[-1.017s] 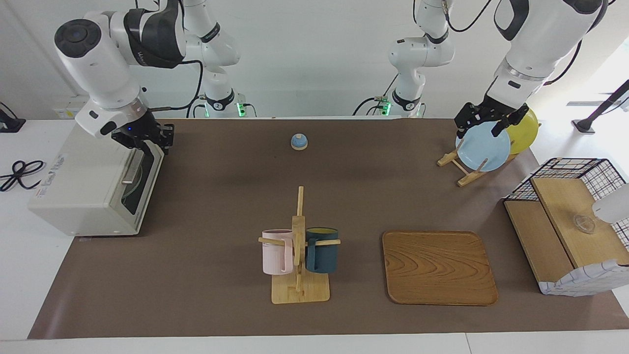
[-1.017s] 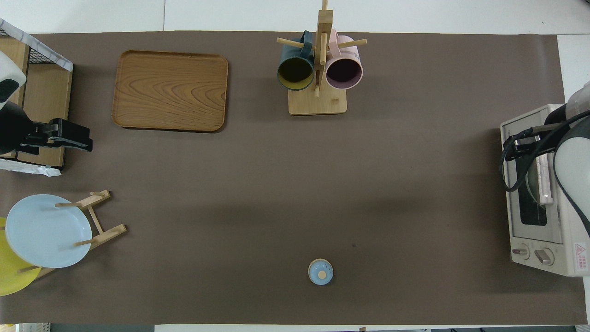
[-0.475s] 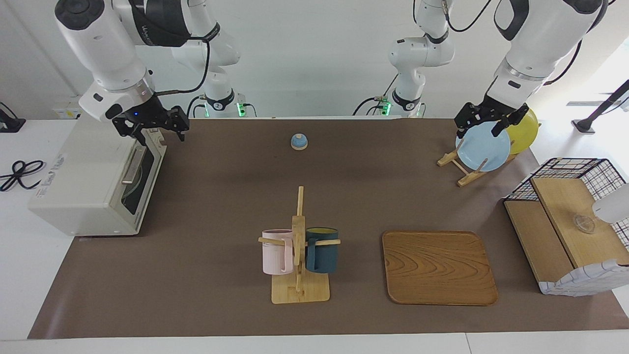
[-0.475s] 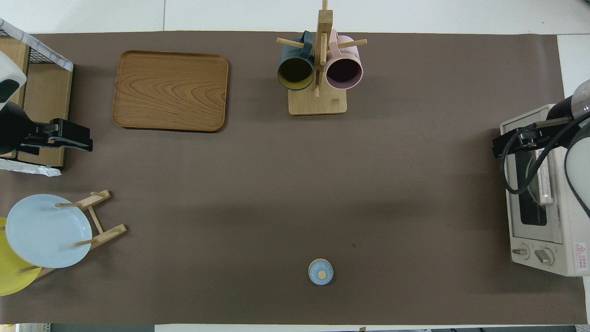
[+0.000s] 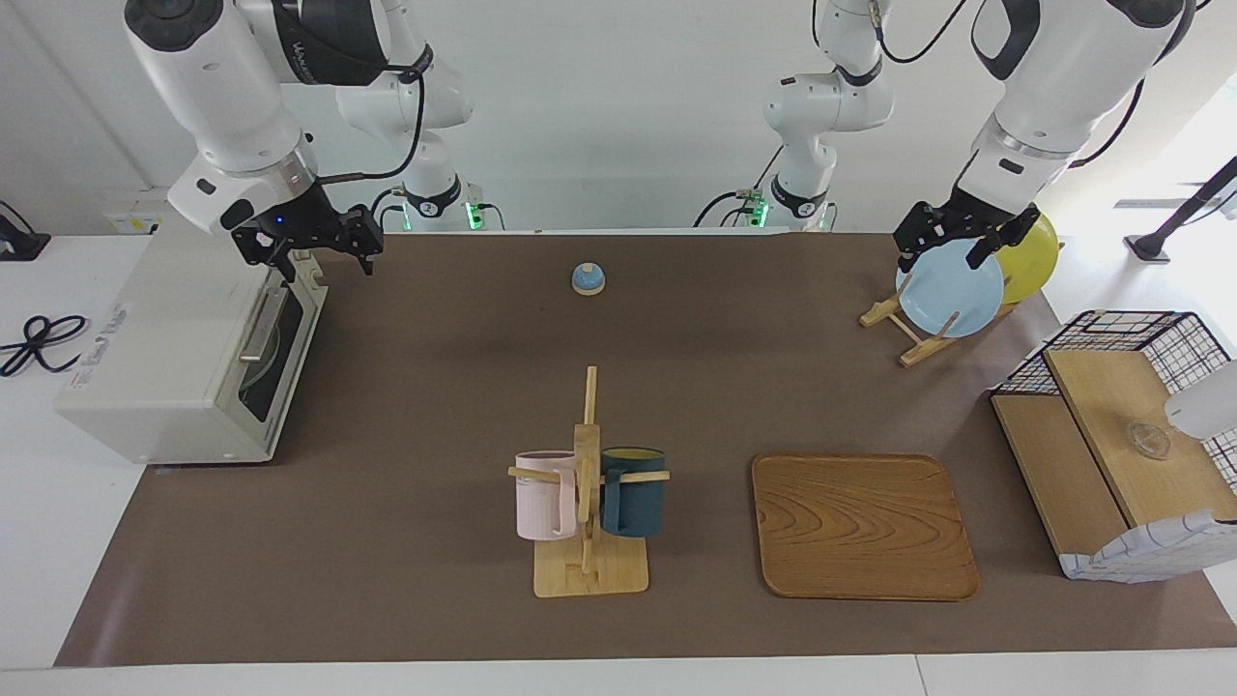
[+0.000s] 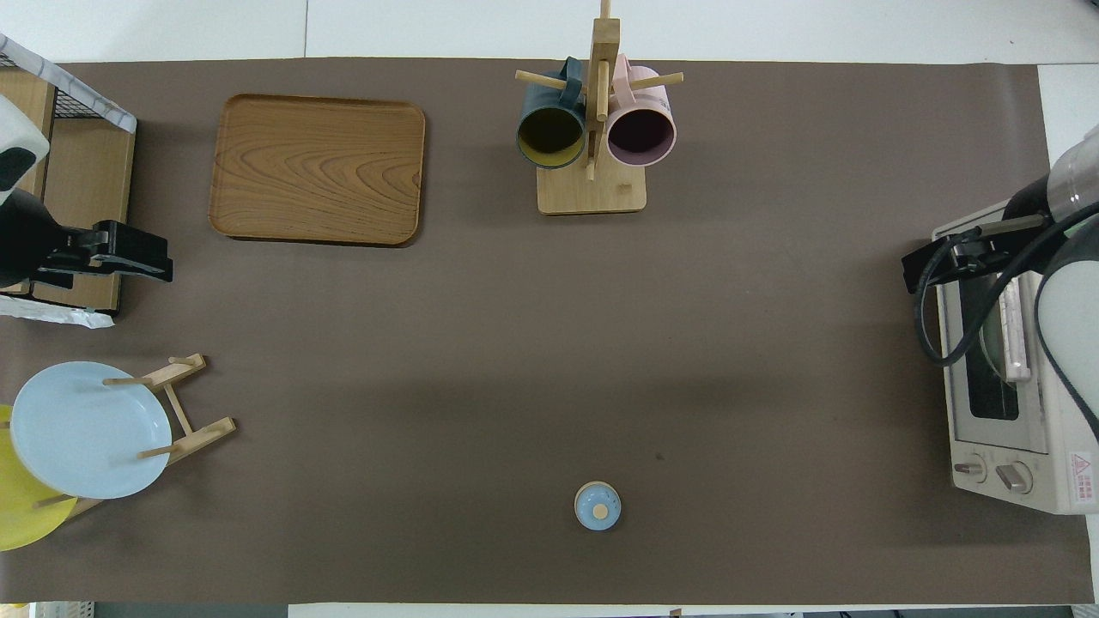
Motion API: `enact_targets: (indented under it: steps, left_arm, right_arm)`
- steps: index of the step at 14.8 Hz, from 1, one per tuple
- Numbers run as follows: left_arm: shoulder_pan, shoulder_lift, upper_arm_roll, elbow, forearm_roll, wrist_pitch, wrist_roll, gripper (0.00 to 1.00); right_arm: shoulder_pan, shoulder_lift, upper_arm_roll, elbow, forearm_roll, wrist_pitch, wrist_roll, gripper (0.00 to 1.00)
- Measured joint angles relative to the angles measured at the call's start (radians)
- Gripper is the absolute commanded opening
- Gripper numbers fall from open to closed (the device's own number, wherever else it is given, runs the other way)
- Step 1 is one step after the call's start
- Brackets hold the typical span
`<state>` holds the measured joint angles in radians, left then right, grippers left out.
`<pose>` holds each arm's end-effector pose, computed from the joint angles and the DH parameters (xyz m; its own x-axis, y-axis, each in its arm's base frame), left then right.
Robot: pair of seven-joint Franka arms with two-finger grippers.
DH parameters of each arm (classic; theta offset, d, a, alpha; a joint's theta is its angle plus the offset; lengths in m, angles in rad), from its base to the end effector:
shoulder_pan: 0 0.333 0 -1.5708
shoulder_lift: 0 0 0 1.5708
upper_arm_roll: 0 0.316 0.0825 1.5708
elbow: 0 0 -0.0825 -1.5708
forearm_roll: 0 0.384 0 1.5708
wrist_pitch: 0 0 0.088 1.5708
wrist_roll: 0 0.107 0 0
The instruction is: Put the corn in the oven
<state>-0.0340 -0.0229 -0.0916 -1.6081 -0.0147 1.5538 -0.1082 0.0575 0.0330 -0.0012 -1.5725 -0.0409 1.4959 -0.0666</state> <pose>0.5405 -0.0704 0.6180 0.9993 -0.0175 -0.0327 -0.0172 -0.9998 0.0091 0.5547 0.0266 0.5993 0.9866 0.1191 -0.1118 0.1236 -0.9918 0.0335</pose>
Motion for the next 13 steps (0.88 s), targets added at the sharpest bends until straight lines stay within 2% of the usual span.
enact_targets:
  steps: [13]
  left_arm:
    - [0.0, 0.0, 0.0, 0.0, 0.0, 0.0, 0.0, 1.0]
  right_arm:
    - [-0.029, 0.0, -0.007, 0.0, 0.0, 0.007, 0.003, 1.0]
